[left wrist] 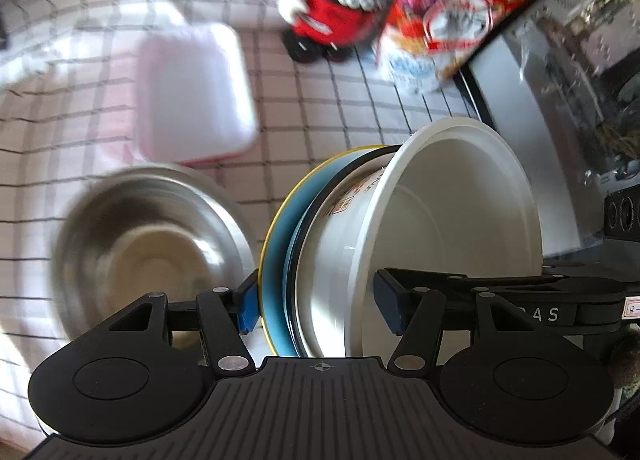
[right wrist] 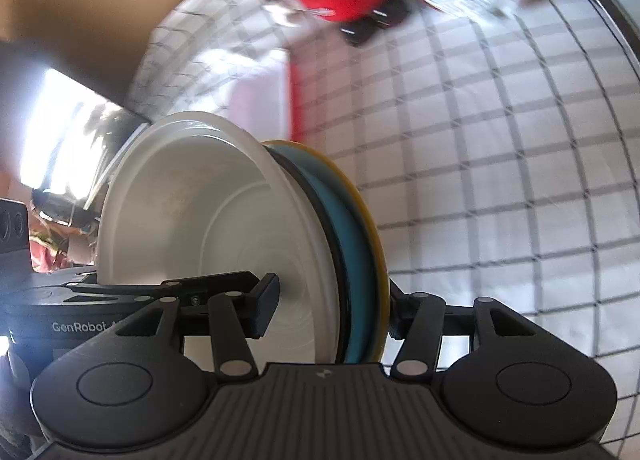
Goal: Organize plates and bowls
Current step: 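Lift the bowl stack with the left gripper and lower it into the steel bowl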
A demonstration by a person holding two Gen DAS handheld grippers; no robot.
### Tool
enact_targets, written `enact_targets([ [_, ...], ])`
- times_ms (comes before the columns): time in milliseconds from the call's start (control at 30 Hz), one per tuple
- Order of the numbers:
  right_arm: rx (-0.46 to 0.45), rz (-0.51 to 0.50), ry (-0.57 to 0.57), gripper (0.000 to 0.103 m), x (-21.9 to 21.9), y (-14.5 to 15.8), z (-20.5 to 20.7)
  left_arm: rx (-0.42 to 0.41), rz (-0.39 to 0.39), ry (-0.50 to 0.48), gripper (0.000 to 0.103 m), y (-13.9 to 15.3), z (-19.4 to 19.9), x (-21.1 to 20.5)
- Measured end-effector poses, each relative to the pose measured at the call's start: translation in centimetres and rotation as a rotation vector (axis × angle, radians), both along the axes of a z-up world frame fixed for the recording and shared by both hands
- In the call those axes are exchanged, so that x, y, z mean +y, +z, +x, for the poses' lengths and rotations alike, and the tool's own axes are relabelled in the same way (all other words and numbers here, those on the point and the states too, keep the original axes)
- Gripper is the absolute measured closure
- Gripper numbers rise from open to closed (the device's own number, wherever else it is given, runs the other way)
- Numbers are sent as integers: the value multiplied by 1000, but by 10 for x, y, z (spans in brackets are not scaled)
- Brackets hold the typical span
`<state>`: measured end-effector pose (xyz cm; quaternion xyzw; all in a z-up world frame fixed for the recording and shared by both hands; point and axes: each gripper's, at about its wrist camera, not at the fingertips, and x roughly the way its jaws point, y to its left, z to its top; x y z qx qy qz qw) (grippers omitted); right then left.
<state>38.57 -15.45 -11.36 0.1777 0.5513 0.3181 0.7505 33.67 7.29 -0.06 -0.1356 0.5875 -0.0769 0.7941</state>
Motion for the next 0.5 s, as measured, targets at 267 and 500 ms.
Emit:
enact_targets([
  [267,-31,7,104,47,102,16,-3,-37,14,90,41,10,-24,93],
  [500,88,-109,149,47,155,-20,-5,56,-70,113,42,-42,-33,142],
])
